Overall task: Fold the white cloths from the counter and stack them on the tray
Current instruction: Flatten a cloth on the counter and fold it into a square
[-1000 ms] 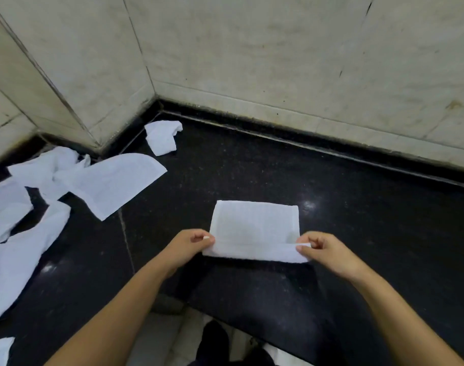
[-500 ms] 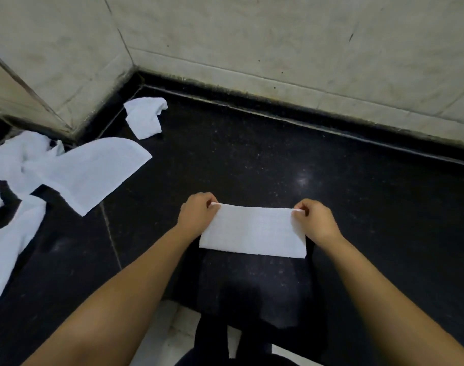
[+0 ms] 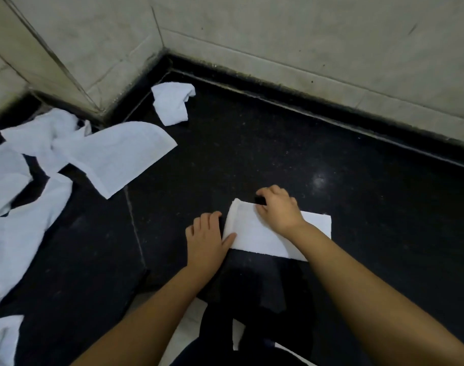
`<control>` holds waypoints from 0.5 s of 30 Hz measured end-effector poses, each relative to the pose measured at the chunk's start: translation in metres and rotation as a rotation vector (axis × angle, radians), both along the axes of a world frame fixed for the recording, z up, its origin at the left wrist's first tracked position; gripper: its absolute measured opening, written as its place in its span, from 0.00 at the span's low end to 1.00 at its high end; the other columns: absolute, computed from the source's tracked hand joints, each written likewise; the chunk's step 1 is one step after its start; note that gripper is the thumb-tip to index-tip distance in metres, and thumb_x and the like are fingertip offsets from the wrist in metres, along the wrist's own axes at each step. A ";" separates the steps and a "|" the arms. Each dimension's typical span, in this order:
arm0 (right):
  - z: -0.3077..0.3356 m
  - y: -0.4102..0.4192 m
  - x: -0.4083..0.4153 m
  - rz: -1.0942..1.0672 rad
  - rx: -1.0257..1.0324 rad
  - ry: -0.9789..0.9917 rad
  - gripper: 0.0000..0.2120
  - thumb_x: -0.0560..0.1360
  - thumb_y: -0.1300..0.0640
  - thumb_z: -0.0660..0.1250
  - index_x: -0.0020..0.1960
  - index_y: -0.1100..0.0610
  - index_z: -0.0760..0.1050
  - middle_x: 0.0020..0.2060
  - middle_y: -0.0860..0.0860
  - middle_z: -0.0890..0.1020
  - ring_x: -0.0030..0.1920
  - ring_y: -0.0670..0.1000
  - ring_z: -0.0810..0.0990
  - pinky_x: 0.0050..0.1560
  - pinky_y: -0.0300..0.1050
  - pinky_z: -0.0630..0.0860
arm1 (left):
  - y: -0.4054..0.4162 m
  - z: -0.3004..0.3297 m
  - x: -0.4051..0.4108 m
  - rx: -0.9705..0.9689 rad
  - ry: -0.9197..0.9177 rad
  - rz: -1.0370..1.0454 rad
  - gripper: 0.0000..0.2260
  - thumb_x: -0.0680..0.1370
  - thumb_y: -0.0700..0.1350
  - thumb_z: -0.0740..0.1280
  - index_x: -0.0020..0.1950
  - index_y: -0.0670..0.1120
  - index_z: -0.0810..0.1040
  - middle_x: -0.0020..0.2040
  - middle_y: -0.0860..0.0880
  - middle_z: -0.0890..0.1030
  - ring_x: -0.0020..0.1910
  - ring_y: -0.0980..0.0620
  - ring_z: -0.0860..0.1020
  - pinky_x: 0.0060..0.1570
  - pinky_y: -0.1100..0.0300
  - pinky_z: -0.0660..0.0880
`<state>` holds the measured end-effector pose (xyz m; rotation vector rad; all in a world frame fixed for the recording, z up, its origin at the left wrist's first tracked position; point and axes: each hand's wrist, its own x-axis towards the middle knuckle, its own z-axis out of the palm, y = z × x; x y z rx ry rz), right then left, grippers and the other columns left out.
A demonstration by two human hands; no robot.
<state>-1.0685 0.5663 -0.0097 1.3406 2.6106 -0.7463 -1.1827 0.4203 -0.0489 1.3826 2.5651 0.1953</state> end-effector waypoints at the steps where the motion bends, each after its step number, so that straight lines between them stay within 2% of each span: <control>1: -0.001 -0.003 -0.014 0.051 -0.015 -0.014 0.19 0.79 0.52 0.59 0.69 0.53 0.67 0.64 0.54 0.70 0.65 0.55 0.67 0.64 0.51 0.65 | -0.005 -0.001 0.001 0.003 0.016 -0.002 0.28 0.77 0.61 0.60 0.71 0.47 0.64 0.65 0.48 0.70 0.63 0.49 0.70 0.60 0.54 0.66; 3: -0.005 -0.008 -0.037 0.115 -0.022 -0.064 0.19 0.79 0.51 0.59 0.69 0.53 0.67 0.64 0.54 0.70 0.65 0.55 0.67 0.64 0.51 0.65 | -0.010 -0.002 0.002 -0.005 0.039 0.004 0.26 0.73 0.61 0.66 0.65 0.47 0.72 0.59 0.47 0.76 0.56 0.48 0.75 0.54 0.53 0.71; 5: -0.006 -0.011 -0.050 0.156 -0.018 -0.126 0.17 0.79 0.52 0.59 0.67 0.54 0.68 0.63 0.54 0.71 0.65 0.55 0.68 0.63 0.51 0.65 | -0.011 -0.001 0.003 -0.001 0.071 0.001 0.24 0.67 0.61 0.73 0.55 0.48 0.78 0.50 0.48 0.79 0.46 0.49 0.79 0.44 0.55 0.75; 6: -0.006 -0.012 -0.053 0.181 -0.013 -0.164 0.16 0.79 0.53 0.58 0.65 0.54 0.69 0.63 0.54 0.71 0.64 0.55 0.68 0.63 0.51 0.65 | -0.012 0.002 0.004 0.009 0.078 0.001 0.22 0.66 0.60 0.73 0.52 0.48 0.78 0.49 0.48 0.79 0.45 0.50 0.78 0.42 0.55 0.75; 8: -0.001 -0.013 -0.054 0.210 -0.032 -0.202 0.14 0.79 0.54 0.59 0.63 0.54 0.71 0.61 0.55 0.72 0.63 0.56 0.70 0.63 0.51 0.66 | -0.011 0.007 0.006 0.010 -0.004 0.021 0.17 0.72 0.57 0.69 0.55 0.49 0.76 0.55 0.48 0.74 0.53 0.49 0.74 0.51 0.54 0.71; 10: 0.009 -0.009 -0.048 0.150 -0.166 -0.126 0.11 0.78 0.54 0.61 0.59 0.54 0.72 0.57 0.54 0.75 0.58 0.54 0.73 0.60 0.50 0.70 | -0.005 0.009 0.004 0.012 -0.100 0.032 0.13 0.77 0.53 0.64 0.58 0.50 0.73 0.60 0.50 0.69 0.60 0.51 0.69 0.60 0.55 0.65; 11: 0.018 -0.004 -0.044 0.088 -0.266 -0.040 0.09 0.77 0.55 0.62 0.56 0.54 0.72 0.53 0.53 0.76 0.53 0.52 0.75 0.56 0.47 0.72 | 0.000 0.014 0.000 0.039 -0.175 0.044 0.10 0.78 0.52 0.63 0.56 0.50 0.73 0.59 0.51 0.70 0.59 0.52 0.69 0.61 0.56 0.65; 13: 0.039 0.008 -0.036 -0.012 -0.361 0.159 0.06 0.76 0.57 0.65 0.52 0.54 0.72 0.47 0.50 0.76 0.48 0.49 0.75 0.44 0.40 0.72 | 0.014 0.030 -0.010 0.125 -0.446 0.103 0.03 0.78 0.48 0.64 0.50 0.50 0.72 0.49 0.53 0.75 0.51 0.52 0.74 0.56 0.57 0.70; 15: 0.063 0.027 -0.027 -0.042 -0.282 0.294 0.08 0.75 0.59 0.67 0.54 0.54 0.73 0.46 0.50 0.75 0.47 0.48 0.74 0.42 0.39 0.68 | 0.035 0.054 -0.024 0.277 -0.660 0.156 0.02 0.77 0.44 0.65 0.47 0.48 0.72 0.41 0.54 0.75 0.44 0.53 0.75 0.45 0.62 0.72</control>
